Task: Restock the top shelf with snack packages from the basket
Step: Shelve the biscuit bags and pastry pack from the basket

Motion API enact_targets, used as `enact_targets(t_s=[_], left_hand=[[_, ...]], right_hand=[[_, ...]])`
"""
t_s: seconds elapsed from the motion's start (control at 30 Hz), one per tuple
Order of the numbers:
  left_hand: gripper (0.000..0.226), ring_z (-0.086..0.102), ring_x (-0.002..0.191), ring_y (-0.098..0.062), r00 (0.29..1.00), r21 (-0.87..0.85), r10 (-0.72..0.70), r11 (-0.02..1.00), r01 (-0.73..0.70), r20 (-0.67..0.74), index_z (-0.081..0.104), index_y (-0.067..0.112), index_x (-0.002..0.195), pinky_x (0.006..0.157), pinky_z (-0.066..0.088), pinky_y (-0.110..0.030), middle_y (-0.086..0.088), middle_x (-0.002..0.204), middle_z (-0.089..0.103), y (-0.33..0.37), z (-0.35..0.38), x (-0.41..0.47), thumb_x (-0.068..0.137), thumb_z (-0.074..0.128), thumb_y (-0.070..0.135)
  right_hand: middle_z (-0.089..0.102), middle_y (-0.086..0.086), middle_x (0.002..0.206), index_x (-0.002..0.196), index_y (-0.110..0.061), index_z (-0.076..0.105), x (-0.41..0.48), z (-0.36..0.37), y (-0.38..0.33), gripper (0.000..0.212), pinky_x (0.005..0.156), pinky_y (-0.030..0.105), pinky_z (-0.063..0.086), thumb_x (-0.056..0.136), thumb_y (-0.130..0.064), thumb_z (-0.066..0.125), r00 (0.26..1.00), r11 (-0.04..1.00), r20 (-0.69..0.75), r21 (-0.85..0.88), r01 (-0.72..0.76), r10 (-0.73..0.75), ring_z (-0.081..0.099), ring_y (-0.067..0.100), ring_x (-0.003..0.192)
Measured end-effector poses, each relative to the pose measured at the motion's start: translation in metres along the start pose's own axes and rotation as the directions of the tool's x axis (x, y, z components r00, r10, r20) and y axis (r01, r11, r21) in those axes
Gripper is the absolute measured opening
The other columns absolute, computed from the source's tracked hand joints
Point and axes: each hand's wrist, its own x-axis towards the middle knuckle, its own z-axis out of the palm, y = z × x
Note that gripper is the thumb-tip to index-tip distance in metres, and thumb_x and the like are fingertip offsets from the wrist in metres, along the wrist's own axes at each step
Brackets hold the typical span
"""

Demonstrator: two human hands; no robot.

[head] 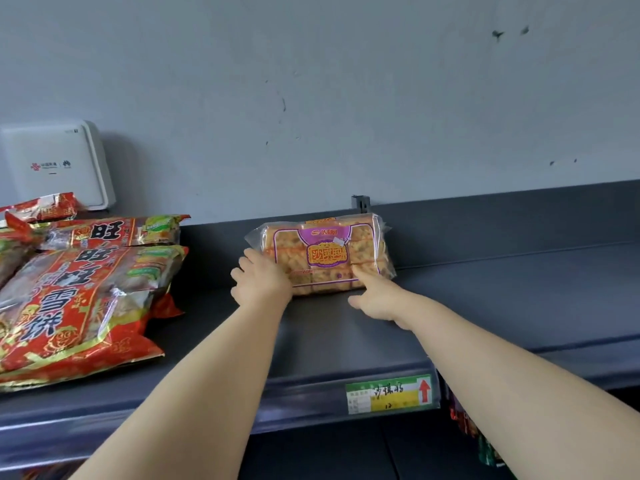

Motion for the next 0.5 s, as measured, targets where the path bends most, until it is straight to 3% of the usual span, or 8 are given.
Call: enact_targets(t_s=[0.07, 0.17, 0.27, 0.33, 0.4, 0.5], left_hand=[[0.101, 0.017, 0.146, -0.031, 0.997, 0.08, 0.071, 0.994, -0.069, -0.018, -0.004, 0.01, 0.155, 0.11, 0.03, -0.048, -0.008, 0.162, 0.008, 0.001, -0.002, -0.007, 0.085, 0.069, 0.017], [0.103, -0.002, 0.151, -0.031, 0.977, 0.108, 0.193, 0.973, -0.203, 0.093, -0.015, 0.021, 0.155, 0.118, 0.013, -0.055, -0.004, 0.164, -0.01, 0.008, -0.011, -0.025, 0.087, 0.062, 0.015], [0.093, -0.009, 0.15, -0.032, 0.937, 0.147, 0.29, 0.936, -0.32, 0.195, -0.01, 0.031, 0.155, 0.118, 0.008, -0.058, -0.003, 0.164, -0.014, 0.021, -0.025, -0.05, 0.089, 0.053, 0.011], [0.087, -0.012, 0.151, -0.031, 0.924, 0.153, 0.311, 0.925, -0.348, 0.223, -0.006, 0.034, 0.156, 0.118, 0.007, -0.059, -0.004, 0.164, -0.015, 0.031, -0.034, -0.071, 0.093, 0.049, 0.013], [0.076, -0.01, 0.151, -0.031, 0.911, 0.149, 0.337, 0.914, -0.377, 0.238, 0.002, 0.033, 0.157, 0.117, 0.009, -0.06, -0.005, 0.165, -0.011, 0.044, -0.042, -0.097, 0.097, 0.045, 0.016], [0.056, 0.001, 0.151, -0.032, 0.881, 0.154, 0.399, 0.882, -0.444, 0.255, 0.029, 0.025, 0.152, 0.116, 0.014, -0.06, -0.005, 0.165, 0.005, 0.061, -0.05, -0.149, 0.099, 0.046, 0.02]], right_hand=[[0.015, 0.0, 0.162, 0.156, -0.027, 0.013, -0.005, -0.001, 0.001, 0.066, 0.111, 0.033, 0.03, 0.1, -0.029, 0.047, 0.998, 0.996, -0.049, -0.084, 0.024, -0.028, 0.024, 0.026, 0.144], [0.011, 0.0, 0.162, 0.155, -0.028, 0.015, -0.016, -0.006, 0.002, 0.062, 0.115, 0.037, 0.026, 0.101, -0.033, 0.044, 0.995, 0.976, -0.08, -0.214, 0.042, -0.06, 0.013, 0.025, 0.148], [0.002, 0.001, 0.163, 0.155, -0.026, 0.016, -0.034, -0.015, 0.007, 0.06, 0.119, 0.047, 0.018, 0.101, -0.035, 0.042, 0.995, 0.957, -0.081, -0.287, 0.034, -0.06, -0.003, 0.025, 0.15], [0.002, 0.004, 0.163, 0.155, -0.026, 0.016, -0.053, -0.021, 0.012, 0.059, 0.119, 0.049, 0.016, 0.102, -0.035, 0.041, 0.994, 0.956, -0.094, -0.292, 0.033, -0.063, -0.004, 0.025, 0.15], [0.008, 0.006, 0.163, 0.154, -0.026, 0.019, -0.08, -0.029, 0.019, 0.056, 0.119, 0.049, 0.018, 0.103, -0.032, 0.04, 0.987, 0.952, -0.131, -0.302, 0.053, -0.097, 0.001, 0.026, 0.15], [0.019, 0.004, 0.16, 0.152, -0.022, 0.026, -0.129, -0.042, 0.038, 0.052, 0.115, 0.045, 0.026, 0.103, -0.029, 0.04, 0.97, 0.923, -0.183, -0.375, 0.082, -0.16, 0.014, 0.025, 0.148]])
